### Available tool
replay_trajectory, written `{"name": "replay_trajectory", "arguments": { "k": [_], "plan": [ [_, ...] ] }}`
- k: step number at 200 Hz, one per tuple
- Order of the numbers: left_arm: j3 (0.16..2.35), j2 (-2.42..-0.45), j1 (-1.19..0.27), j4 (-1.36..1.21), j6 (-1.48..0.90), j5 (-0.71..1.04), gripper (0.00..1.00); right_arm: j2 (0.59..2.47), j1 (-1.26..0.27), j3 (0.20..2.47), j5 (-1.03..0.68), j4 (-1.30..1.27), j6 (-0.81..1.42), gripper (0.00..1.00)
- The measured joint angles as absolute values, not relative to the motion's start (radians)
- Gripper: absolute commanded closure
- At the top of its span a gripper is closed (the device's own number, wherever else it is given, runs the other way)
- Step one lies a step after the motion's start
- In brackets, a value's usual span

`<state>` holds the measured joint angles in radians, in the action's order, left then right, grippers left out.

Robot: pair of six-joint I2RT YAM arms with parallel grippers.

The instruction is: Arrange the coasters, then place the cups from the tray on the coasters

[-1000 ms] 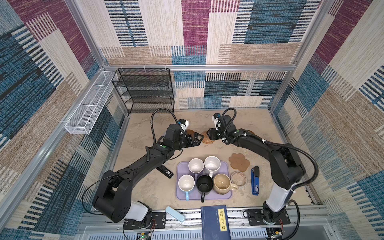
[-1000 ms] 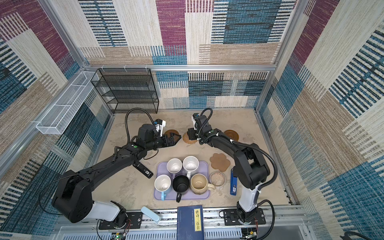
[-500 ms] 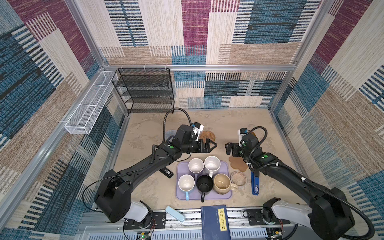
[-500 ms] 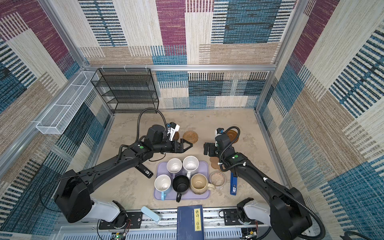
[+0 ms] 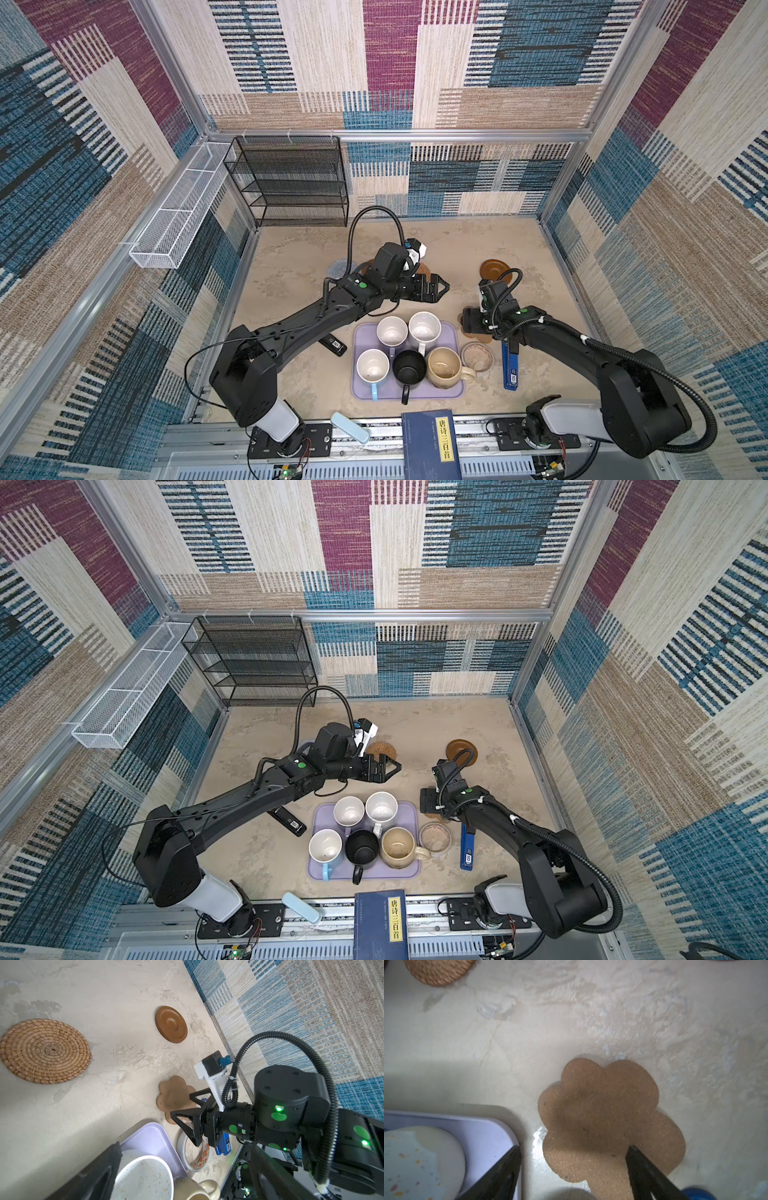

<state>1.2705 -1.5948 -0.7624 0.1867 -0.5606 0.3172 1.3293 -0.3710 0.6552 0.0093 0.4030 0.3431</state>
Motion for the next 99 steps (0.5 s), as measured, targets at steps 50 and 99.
{"name": "replay_trajectory", "arguments": {
  "k": [50, 99],
  "plan": [
    [1.272, -1.646, -0.759, 0.192, -0.558, 0.318, 0.02, 1.450, -0.420, 0.702, 0.066, 0.418, 0.359, 0.25],
    [1.240, -1.635, -0.741, 0.167, -0.566, 0.316, 0.02, 1.581, -0.420, 0.796, 0.164, 0.374, 0.371, 0.39]
  ]
}}
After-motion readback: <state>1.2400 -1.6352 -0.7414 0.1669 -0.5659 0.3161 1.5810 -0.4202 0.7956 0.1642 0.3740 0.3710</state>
